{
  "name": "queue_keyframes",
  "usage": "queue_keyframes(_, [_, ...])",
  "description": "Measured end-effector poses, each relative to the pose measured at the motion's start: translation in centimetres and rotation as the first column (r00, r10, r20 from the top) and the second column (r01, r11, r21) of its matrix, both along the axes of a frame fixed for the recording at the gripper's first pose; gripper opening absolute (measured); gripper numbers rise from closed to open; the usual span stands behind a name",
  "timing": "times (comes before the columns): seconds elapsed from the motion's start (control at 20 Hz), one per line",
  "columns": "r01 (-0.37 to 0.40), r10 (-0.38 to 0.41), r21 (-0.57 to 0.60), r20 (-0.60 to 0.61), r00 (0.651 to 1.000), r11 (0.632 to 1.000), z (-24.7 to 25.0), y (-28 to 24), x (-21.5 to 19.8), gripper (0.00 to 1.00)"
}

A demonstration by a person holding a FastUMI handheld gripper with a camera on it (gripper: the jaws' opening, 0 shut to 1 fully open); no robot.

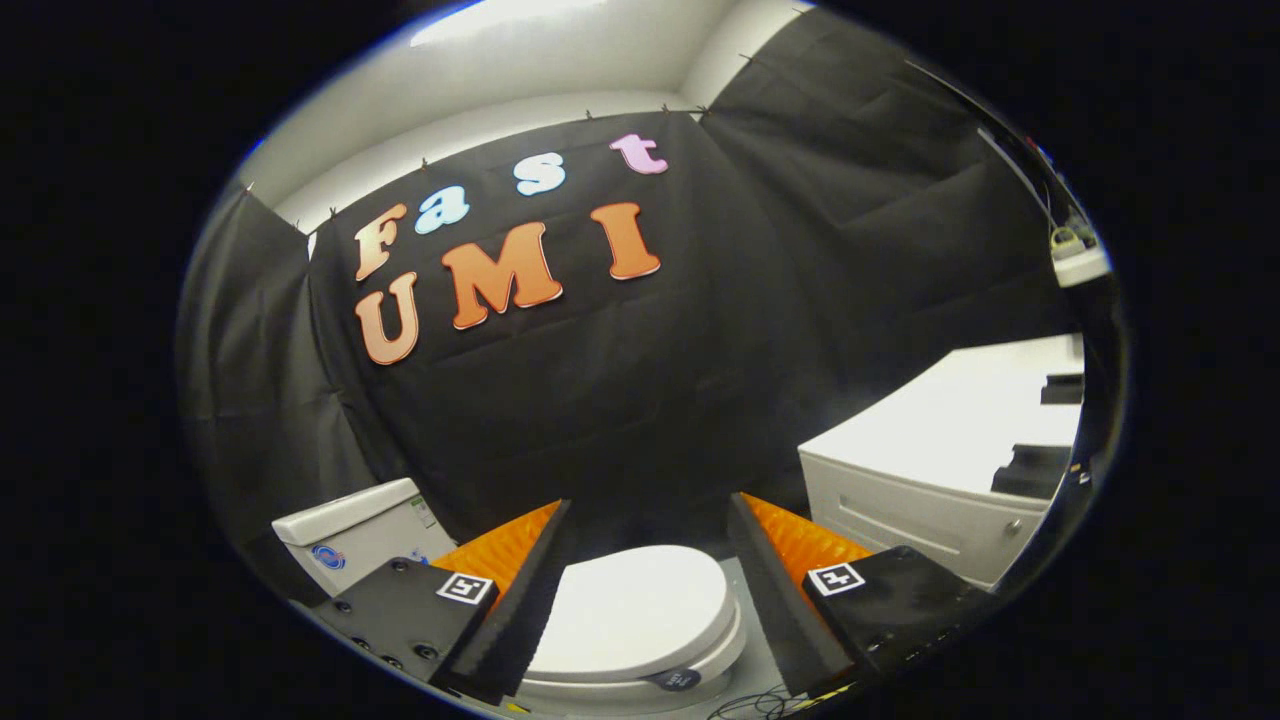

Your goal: Open the toilet lid.

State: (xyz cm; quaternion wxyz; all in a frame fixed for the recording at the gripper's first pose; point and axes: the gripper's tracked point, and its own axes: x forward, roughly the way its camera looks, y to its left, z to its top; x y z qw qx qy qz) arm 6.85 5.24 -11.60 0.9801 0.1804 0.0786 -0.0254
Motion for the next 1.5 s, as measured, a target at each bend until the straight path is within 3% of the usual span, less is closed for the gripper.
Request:
queue_keyframes(0.25, [-0.094,0.111,0.166,-0.099,0.989,0.982,-6.6,1.9,0.3,0.99])
queue_keyframes(0.45, [-0.117,0.176,0.334,-0.15,0.973,0.935,-9.6,2.8,0.3,0.99])
queue_keyframes(0.8, [-0.003,0.149,0.47,-0.274,0.95,0.883,-15.2,-0.5,-0.1,0.99])
queue_keyframes(1.05, [0.053,0.23,0.524,-0.46,0.858,0.85,-21.1,1.4,-2.0,0.99])
queue_keyframes(1.25, [0.098,0.282,0.573,-0.536,0.795,0.813,-24.5,3.0,-1.9,0.98])
queue_keyframes(1.5, [0.095,0.289,0.575,-0.539,0.791,0.813,-24.7,3.1,-1.9,0.98])
